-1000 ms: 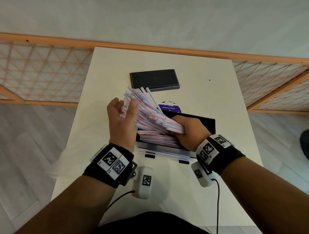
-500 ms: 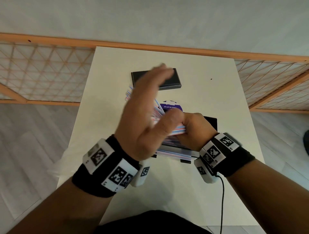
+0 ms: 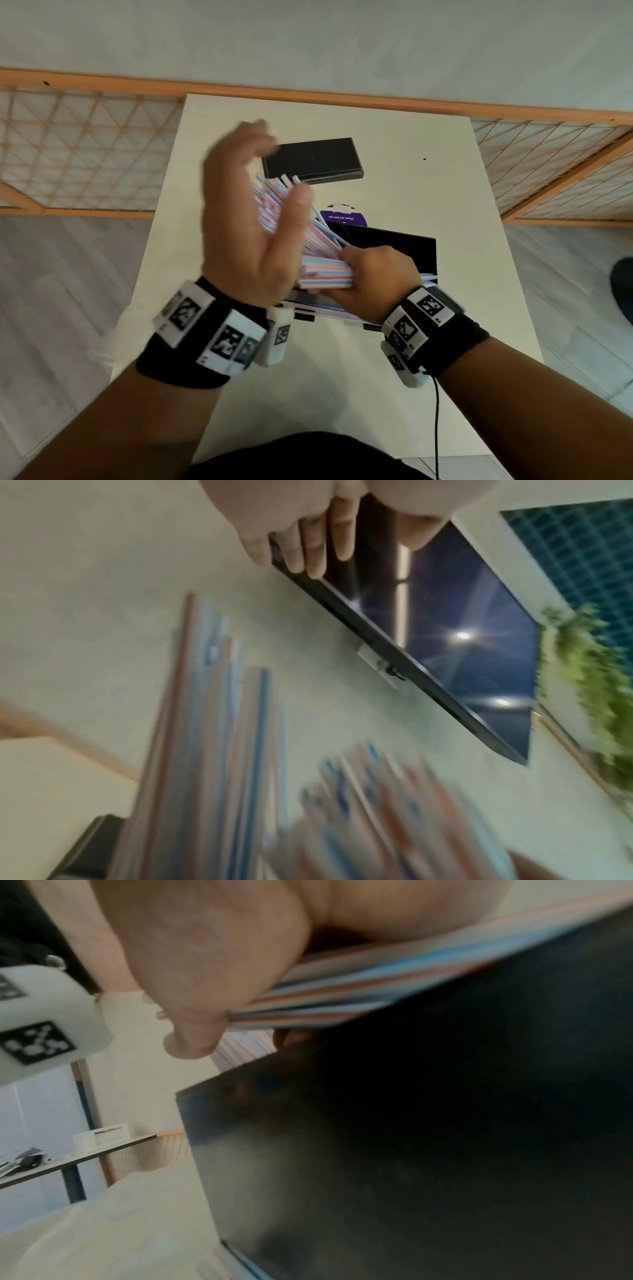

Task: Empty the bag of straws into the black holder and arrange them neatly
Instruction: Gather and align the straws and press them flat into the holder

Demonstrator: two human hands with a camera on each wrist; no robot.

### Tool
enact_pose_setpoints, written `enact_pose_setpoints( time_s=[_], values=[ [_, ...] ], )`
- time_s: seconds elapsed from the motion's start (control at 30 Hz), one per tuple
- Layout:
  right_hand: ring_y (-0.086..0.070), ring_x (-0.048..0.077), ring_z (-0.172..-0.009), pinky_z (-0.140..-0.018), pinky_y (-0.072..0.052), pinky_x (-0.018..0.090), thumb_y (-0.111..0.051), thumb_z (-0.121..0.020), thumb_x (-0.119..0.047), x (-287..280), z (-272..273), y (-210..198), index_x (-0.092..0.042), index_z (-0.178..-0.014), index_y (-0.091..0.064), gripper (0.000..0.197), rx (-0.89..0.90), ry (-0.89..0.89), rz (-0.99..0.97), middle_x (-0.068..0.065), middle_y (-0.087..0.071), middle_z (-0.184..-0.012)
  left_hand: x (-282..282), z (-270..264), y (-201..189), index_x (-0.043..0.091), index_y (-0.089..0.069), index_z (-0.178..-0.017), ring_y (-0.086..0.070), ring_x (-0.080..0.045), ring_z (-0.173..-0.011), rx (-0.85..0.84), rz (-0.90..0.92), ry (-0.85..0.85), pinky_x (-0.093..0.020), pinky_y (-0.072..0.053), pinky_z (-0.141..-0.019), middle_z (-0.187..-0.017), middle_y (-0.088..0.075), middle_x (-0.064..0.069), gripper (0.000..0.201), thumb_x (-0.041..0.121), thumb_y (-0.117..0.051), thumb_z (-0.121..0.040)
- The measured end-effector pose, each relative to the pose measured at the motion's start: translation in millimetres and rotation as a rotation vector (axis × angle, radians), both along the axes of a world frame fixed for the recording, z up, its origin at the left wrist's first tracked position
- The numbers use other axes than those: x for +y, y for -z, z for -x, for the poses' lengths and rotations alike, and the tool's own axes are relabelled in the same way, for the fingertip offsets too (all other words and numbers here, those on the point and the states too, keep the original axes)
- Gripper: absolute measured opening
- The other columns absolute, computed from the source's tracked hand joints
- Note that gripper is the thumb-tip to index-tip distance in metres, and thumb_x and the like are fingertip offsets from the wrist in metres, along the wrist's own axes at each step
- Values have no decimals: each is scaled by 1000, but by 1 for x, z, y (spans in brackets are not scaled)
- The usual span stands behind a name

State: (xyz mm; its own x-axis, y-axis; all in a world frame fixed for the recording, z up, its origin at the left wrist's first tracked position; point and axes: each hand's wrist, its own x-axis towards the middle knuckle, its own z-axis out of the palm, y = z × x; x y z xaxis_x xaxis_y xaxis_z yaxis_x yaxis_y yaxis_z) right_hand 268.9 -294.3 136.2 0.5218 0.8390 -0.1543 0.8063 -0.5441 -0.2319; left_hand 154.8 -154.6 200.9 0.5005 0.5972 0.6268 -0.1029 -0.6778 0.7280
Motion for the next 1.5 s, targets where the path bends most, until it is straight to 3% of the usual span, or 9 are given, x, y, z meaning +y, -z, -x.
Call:
enact_pose_setpoints(
  time_s=[0.2,0.3,0.47,0.73,0.83,0.93,1.2,1.4,1.5],
  values=[
    [-65,25,-85,-64,-46,32,-42,-66,-92,6,9,2,-30,-102,-56,73,72,28,177,-2,-64,-87,31,9,22,10,-52,-115,-48,-14,-108,-204,614,-226,-26,-39,-97,-118,-50,-5,44,42,-52,-86],
    [-61,24,-82,-64,-44,31,-41,-63,-94,11,9,4,-29,-98,-52,75,109,30,226,-5,-57,-85,32,9,43,29,-54,-97,-53,-9,-104,-248,895,-286,-32,-39,-100,-111,-57,3,33,49,-59,-72],
    [-55,25,-108,-86,-50,40,-29,-60,-97,8,9,12,-28,-116,-52,91,83,35,179,-3,-59,-115,17,2,71,25,-54,-98,-53,-12,-104,-179,1124,-274,-33,-39,-105,-109,-54,2,52,63,-63,-62],
    [-50,22,-108,-93,-48,42,-26,-69,-92,-8,7,5,-23,-120,-49,88,76,35,110,-2,-53,-115,-10,2,102,36,-61,-112,-61,-15,-104,-53,998,117,-32,-51,-90,-110,-64,3,64,78,-72,-65],
    [-49,26,-122,-106,-38,49,-20,-49,-105,-15,-6,5,-22,-132,-44,119,53,85,294,1,-54,-130,-12,6,113,20,-41,-138,-61,-13,-121,184,886,212,-35,-52,-100,-131,-62,-3,103,56,-91,-56],
    [-45,29,-131,-112,-31,51,-20,-41,-107,-19,-9,12,-22,-145,-34,135,89,75,425,4,-48,-143,-13,4,123,18,-44,-137,-65,-10,-116,393,792,190,-41,-54,-99,-125,-67,3,104,40,-97,-50],
    [-51,28,-121,-105,-39,48,-24,-52,-101,-16,-8,10,-22,-134,-44,115,33,61,374,2,-54,-131,-14,0,132,33,-57,-124,-65,-6,-108,627,698,20,-38,-54,-98,-115,-68,16,82,62,-82,-51],
    [-57,24,-75,-64,-51,36,-54,-71,-58,-32,0,-14,-20,-88,-56,41,-56,-34,-182,-3,-59,-83,-15,-1,133,31,-60,-122,-64,-5,-108,636,679,8,-34,-52,-99,-115,-69,16,60,50,-83,-70],
    [-59,28,-52,-47,-49,33,-53,-76,-44,-41,22,-14,-21,-70,-53,23,-47,-134,-176,-2,-59,-60,-15,-2,132,30,-59,-124,-64,-5,-109,635,656,6,-32,-51,-100,-117,-68,15,58,48,-81,-73]
  ],
)
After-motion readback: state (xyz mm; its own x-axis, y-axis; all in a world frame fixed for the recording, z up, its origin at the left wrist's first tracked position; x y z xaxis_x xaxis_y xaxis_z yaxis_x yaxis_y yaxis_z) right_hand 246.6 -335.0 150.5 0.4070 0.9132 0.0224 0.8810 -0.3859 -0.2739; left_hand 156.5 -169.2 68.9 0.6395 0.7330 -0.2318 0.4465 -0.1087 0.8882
